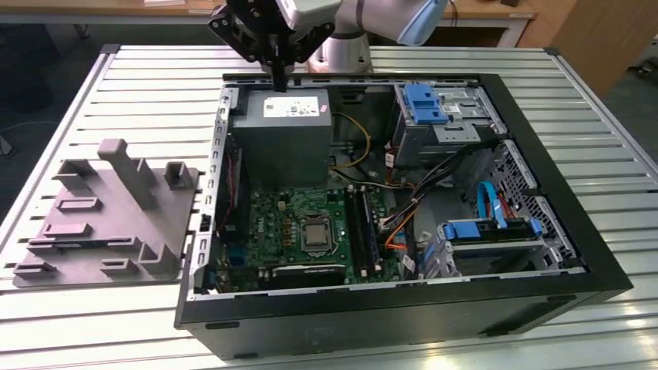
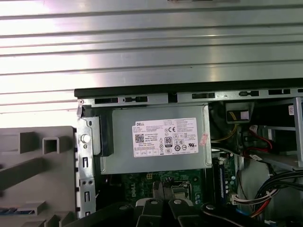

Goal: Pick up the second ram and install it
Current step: 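Reach for the second ram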

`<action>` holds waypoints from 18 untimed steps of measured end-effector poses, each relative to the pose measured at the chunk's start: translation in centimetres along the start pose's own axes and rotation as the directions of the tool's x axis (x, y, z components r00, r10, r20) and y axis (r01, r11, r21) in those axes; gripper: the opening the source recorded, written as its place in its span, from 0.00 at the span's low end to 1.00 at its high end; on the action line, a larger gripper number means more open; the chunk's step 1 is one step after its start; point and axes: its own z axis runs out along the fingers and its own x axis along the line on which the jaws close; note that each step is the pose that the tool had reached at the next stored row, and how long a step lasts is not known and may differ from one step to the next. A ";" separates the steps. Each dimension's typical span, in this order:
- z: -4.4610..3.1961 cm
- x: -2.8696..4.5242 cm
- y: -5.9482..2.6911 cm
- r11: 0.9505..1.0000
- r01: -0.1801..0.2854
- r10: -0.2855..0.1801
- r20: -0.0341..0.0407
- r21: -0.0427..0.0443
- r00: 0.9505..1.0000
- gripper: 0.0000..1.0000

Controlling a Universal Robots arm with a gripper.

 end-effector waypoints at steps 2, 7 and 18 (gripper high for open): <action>-0.01 0.26 -0.02 1.000 0.000 0.000 0.000 0.000 1.000 0.10; -0.03 1.00 -0.07 1.000 0.000 0.000 0.000 0.000 1.000 0.10; -0.08 2.96 -0.22 1.000 0.000 0.000 0.000 0.000 1.000 0.10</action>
